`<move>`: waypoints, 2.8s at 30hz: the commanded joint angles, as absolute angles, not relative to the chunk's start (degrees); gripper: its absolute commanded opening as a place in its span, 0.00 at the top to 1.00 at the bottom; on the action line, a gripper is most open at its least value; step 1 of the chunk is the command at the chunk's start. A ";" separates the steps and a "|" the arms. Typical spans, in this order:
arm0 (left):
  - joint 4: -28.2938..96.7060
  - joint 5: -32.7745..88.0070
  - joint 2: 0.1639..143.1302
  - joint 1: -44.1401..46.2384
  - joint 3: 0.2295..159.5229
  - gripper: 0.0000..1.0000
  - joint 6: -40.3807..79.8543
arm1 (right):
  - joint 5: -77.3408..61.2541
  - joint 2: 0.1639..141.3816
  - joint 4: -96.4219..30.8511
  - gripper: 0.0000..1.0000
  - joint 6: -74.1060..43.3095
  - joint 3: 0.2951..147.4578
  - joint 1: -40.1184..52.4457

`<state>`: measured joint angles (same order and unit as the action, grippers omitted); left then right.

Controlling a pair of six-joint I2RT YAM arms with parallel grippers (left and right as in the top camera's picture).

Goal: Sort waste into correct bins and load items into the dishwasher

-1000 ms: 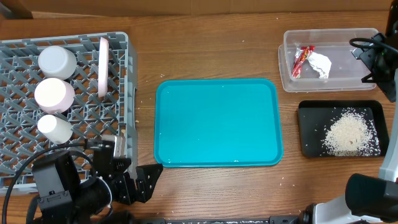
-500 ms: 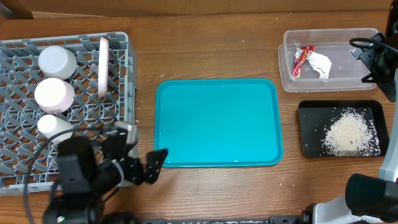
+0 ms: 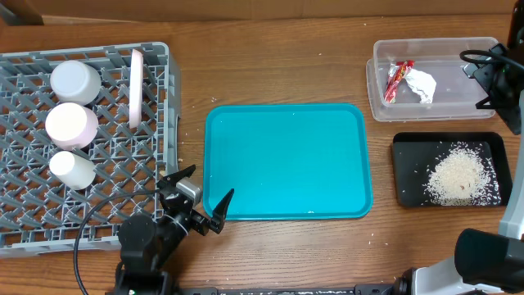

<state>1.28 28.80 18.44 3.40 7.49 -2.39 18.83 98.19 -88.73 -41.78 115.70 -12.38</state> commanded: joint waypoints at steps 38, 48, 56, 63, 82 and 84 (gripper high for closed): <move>3.99 5.82 0.21 0.38 0.27 0.00 5.78 | 19.64 97.84 -88.62 0.00 -41.82 115.87 -12.51; 3.99 5.85 0.21 0.38 0.27 0.00 5.78 | 19.64 97.84 -88.62 0.00 -41.82 115.87 -12.51; 3.99 5.82 0.21 0.38 0.27 0.00 5.78 | 19.64 97.84 -88.62 0.00 -41.82 115.87 -12.51; 3.99 5.82 0.21 0.38 0.27 0.00 5.80 | 19.66 97.56 -88.62 0.00 -41.82 115.87 -12.49; 3.99 5.85 0.23 0.38 0.27 0.00 5.78 | 21.76 78.61 -72.01 0.00 -42.00 107.55 -5.41; 3.99 5.82 0.23 0.38 0.27 0.00 5.78 | 21.85 74.94 -67.42 0.00 -42.00 101.82 -3.79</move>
